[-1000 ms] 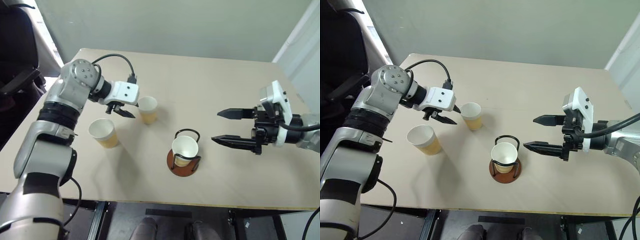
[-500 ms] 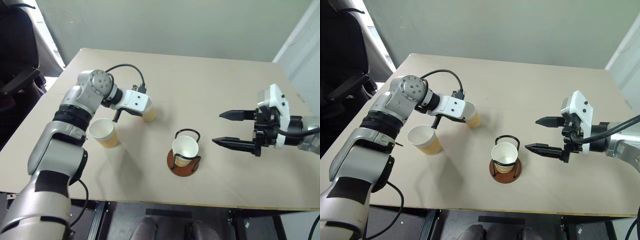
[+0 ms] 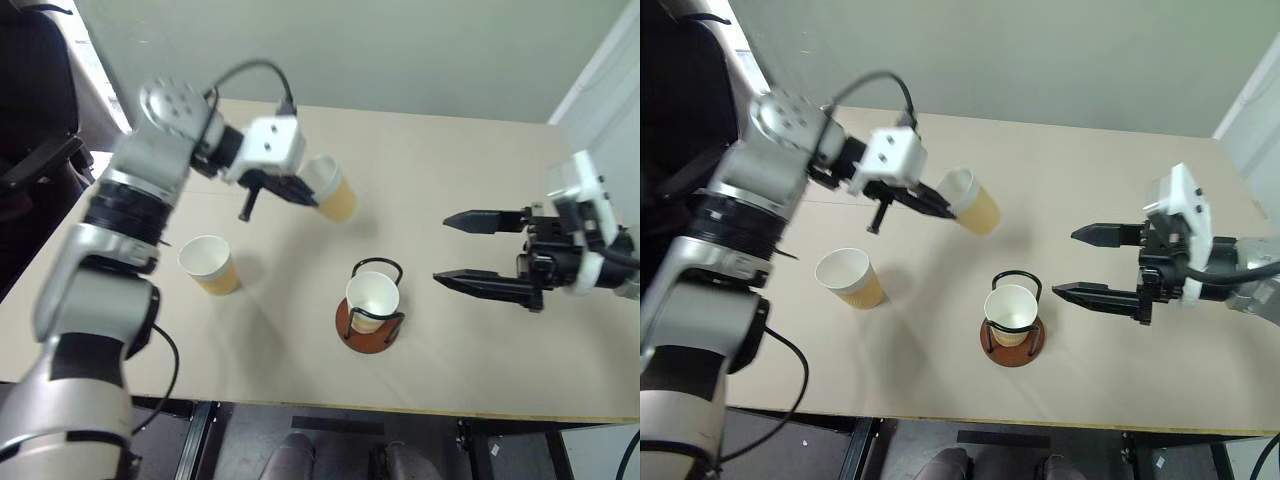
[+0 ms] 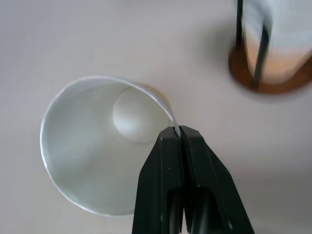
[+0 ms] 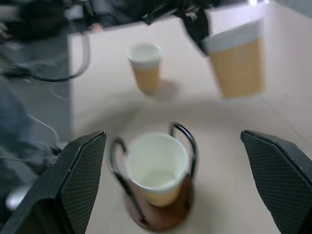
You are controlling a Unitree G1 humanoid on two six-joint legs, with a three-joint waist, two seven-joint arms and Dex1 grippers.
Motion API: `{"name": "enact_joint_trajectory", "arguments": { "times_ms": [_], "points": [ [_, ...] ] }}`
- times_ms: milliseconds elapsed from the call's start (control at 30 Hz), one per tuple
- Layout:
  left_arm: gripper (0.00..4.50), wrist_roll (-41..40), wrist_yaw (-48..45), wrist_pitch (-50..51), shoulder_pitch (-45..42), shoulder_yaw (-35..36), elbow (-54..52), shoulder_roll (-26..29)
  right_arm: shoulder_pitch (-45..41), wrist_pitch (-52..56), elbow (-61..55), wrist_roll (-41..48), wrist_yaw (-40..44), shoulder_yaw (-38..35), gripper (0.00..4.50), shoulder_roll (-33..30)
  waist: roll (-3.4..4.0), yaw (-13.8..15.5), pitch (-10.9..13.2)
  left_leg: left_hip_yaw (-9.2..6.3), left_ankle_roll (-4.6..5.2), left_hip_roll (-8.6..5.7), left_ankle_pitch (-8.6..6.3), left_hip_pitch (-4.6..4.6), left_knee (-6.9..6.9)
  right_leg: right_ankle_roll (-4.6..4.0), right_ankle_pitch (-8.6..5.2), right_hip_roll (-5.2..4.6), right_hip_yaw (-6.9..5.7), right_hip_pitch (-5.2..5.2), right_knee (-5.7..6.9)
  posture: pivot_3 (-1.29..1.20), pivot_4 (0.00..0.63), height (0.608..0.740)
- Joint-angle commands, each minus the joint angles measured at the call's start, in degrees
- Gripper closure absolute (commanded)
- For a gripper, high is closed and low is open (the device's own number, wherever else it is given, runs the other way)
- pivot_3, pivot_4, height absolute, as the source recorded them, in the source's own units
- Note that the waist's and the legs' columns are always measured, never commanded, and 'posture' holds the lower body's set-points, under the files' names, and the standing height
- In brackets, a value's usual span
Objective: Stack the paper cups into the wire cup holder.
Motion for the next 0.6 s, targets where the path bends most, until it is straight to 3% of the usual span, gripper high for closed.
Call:
{"name": "enact_joint_trajectory", "arguments": {
  "times_ms": [33, 267, 600],
  "points": [
    [4.47, -10.6, -2.0, 1.8, -3.2, -5.7, -5.6, 2.5, 2.5, -1.0, -0.3, 1.3, 3.2, -5.7, 0.00, -2.4, 0.00, 0.1, 0.0, 0.00, 0.00, 0.02, 0.00, 0.03, -0.02, 0.00, 0.00, -0.01, 0.02, 0.00, -0.01, 0.00, 0.150, 0.740],
    [4.47, -22.1, -2.0, -1.8, -7.8, -17.0, -9.9, 4.8, 8.6, -2.3, 1.1, -1.6, 5.6, -11.1, 0.00, -5.0, -0.01, 0.3, 0.0, 0.08, 0.04, 0.04, 0.01, 0.13, 0.12, 0.03, 0.01, -0.09, 0.05, 0.13, 0.12, 0.00, 0.150, 0.740],
    [4.47, -22.2, -2.0, -15.5, -14.1, -33.4, -7.5, 2.3, 11.4, -2.3, -2.2, -0.9, 2.4, -12.8, 0.00, -4.6, -0.02, 0.3, 0.0, 0.50, 0.15, 0.15, -0.04, 0.19, 0.10, 0.04, 0.01, -0.08, 0.13, 0.16, 0.12, 0.00, 0.150, 0.740]
  ]
}}
